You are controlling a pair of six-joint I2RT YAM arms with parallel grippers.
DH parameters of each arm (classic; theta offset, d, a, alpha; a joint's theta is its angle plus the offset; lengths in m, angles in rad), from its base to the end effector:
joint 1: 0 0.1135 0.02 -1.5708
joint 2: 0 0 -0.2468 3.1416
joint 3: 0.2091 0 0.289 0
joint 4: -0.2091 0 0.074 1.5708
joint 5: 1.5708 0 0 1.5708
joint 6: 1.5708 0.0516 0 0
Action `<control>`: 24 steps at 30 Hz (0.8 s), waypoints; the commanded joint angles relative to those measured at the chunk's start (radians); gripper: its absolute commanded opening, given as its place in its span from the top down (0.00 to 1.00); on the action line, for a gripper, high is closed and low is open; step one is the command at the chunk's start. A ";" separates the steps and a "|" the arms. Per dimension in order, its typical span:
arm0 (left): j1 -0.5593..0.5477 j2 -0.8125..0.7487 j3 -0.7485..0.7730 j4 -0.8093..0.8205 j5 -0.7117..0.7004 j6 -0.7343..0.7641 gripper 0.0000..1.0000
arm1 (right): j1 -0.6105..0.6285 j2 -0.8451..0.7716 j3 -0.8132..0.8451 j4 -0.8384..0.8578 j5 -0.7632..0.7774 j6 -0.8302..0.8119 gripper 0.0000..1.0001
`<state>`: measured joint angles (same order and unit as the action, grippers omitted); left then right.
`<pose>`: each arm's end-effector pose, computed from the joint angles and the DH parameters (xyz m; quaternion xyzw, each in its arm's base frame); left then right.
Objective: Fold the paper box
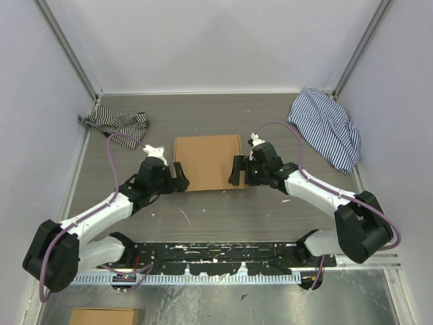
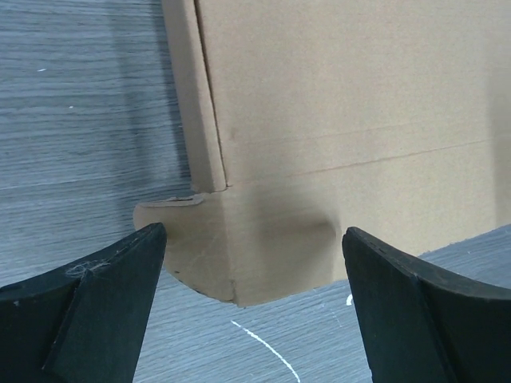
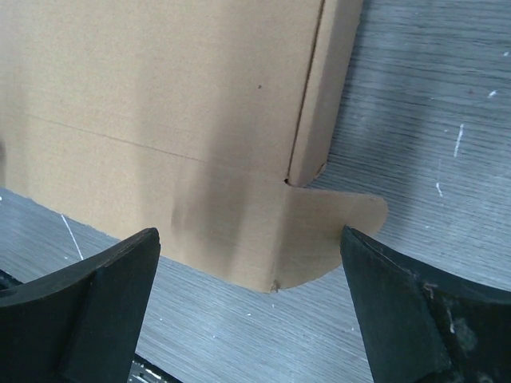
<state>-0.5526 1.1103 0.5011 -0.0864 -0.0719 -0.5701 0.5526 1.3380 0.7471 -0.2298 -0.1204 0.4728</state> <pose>0.2342 -0.1400 0.1416 -0.0231 0.9050 -0.1979 0.3758 0.2662 0.1715 0.1543 -0.0591 0.9272 0.2281 0.2912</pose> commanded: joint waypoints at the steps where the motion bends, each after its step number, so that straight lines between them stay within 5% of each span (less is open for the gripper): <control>1: 0.003 0.003 0.004 0.047 0.073 -0.020 0.01 | 0.025 0.004 0.022 0.055 -0.039 -0.013 0.00; 24: 0.003 0.000 0.062 -0.088 0.197 -0.045 0.05 | 0.125 0.050 0.097 -0.012 -0.031 0.002 0.00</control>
<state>-0.5503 1.1156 0.5121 -0.1440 0.0715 -0.6003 0.6579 1.3884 0.7788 -0.2436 -0.1360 0.4694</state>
